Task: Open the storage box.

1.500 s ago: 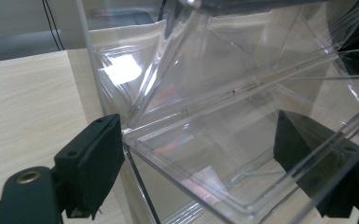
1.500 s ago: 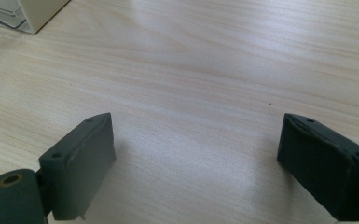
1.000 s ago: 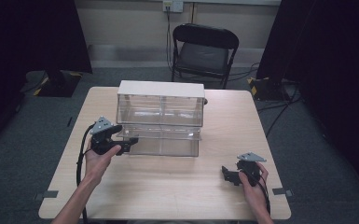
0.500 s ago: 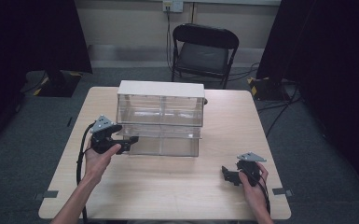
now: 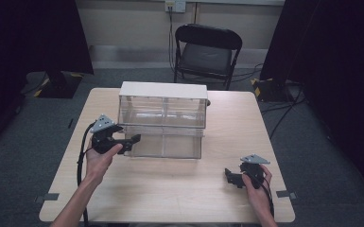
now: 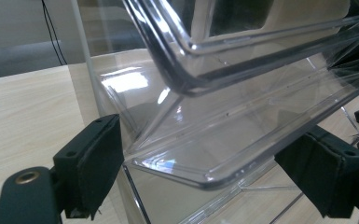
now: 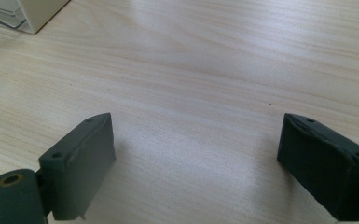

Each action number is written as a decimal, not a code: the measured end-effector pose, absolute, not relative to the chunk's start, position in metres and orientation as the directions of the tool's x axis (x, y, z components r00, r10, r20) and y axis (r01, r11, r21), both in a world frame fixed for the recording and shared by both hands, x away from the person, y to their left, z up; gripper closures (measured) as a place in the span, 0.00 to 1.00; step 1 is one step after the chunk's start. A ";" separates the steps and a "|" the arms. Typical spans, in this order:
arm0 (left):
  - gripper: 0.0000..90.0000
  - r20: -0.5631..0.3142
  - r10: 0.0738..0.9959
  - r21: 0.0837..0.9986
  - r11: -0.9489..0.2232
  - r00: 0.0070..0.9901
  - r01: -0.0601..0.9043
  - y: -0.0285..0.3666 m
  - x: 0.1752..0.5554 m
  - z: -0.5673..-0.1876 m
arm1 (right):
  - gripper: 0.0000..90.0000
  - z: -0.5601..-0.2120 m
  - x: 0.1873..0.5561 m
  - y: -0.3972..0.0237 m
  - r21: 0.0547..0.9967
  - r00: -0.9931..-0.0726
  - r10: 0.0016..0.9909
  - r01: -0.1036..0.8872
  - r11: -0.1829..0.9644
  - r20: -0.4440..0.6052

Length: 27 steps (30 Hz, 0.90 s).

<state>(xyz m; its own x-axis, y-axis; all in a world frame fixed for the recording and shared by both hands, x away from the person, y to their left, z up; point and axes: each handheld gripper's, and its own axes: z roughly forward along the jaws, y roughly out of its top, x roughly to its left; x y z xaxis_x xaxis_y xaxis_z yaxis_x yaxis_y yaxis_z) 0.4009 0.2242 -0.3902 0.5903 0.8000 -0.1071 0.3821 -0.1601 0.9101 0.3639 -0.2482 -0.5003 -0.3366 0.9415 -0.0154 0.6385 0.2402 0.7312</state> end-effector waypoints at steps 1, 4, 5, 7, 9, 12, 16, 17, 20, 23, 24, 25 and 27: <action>0.17 -0.106 0.800 0.910 -0.161 0.590 0.382 0.224 0.401 -0.390 | 0.11 -0.500 0.364 -0.248 0.731 -0.337 0.941 0.638 0.240 -0.015; 0.17 -0.108 0.800 0.913 -0.156 0.590 0.378 0.224 0.401 -0.390 | 0.11 -0.500 0.364 -0.248 0.731 -0.337 0.942 0.638 0.240 -0.015; 0.16 -0.108 0.800 0.913 -0.156 0.590 0.378 0.224 0.401 -0.390 | 0.11 -0.500 0.364 -0.248 0.731 -0.337 0.942 0.638 0.240 -0.015; 0.16 -0.109 0.799 0.914 -0.154 0.591 0.376 0.224 0.401 -0.389 | 0.11 -0.500 0.364 -0.248 0.731 -0.337 0.941 0.638 0.240 -0.015; 0.16 -0.120 0.799 0.914 -0.143 0.590 0.379 0.224 0.401 -0.389 | 0.11 -0.500 0.364 -0.248 0.731 -0.337 0.941 0.638 0.240 -0.016; 0.16 -0.127 0.799 0.914 -0.135 0.588 0.382 0.225 0.401 -0.389 | 0.11 -0.500 0.364 -0.248 0.731 -0.337 0.941 0.638 0.240 -0.016; 0.18 -0.100 0.810 0.923 -0.142 0.578 0.359 0.222 0.399 -0.388 | 0.11 -0.500 0.364 -0.248 0.731 -0.337 0.941 0.638 0.240 -0.015; 0.18 -0.104 0.810 0.923 -0.137 0.578 0.358 0.222 0.399 -0.388 | 0.11 -0.500 0.364 -0.248 0.731 -0.337 0.941 0.638 0.240 -0.015; 0.18 -0.108 0.806 0.923 -0.136 0.581 0.360 0.224 0.399 -0.388 | 0.11 -0.500 0.364 -0.248 0.731 -0.337 0.941 0.638 0.240 -0.015; 0.18 -0.118 0.803 0.923 -0.129 0.584 0.364 0.225 0.400 -0.388 | 0.11 -0.500 0.364 -0.248 0.731 -0.337 0.941 0.638 0.241 -0.016; 0.18 -0.116 0.803 0.923 -0.131 0.585 0.363 0.225 0.400 -0.388 | 0.11 -0.500 0.364 -0.248 0.731 -0.337 0.941 0.638 0.240 -0.015; 0.18 -0.117 0.803 0.922 -0.131 0.584 0.364 0.225 0.399 -0.388 | 0.11 -0.500 0.364 -0.248 0.731 -0.337 0.941 0.638 0.240 -0.015; 0.19 -0.127 0.800 0.923 -0.122 0.586 0.366 0.226 0.400 -0.388 | 0.11 -0.500 0.364 -0.248 0.731 -0.337 0.941 0.638 0.241 -0.016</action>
<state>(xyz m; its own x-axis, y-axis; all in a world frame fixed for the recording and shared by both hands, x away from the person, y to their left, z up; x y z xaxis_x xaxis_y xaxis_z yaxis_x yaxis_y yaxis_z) 0.3997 0.2260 -0.3884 0.5861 0.8003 -0.1266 0.3660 -0.1221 0.9226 0.3639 -0.2481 -0.5003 -0.3368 0.9414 -0.0158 0.6382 0.2406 0.7313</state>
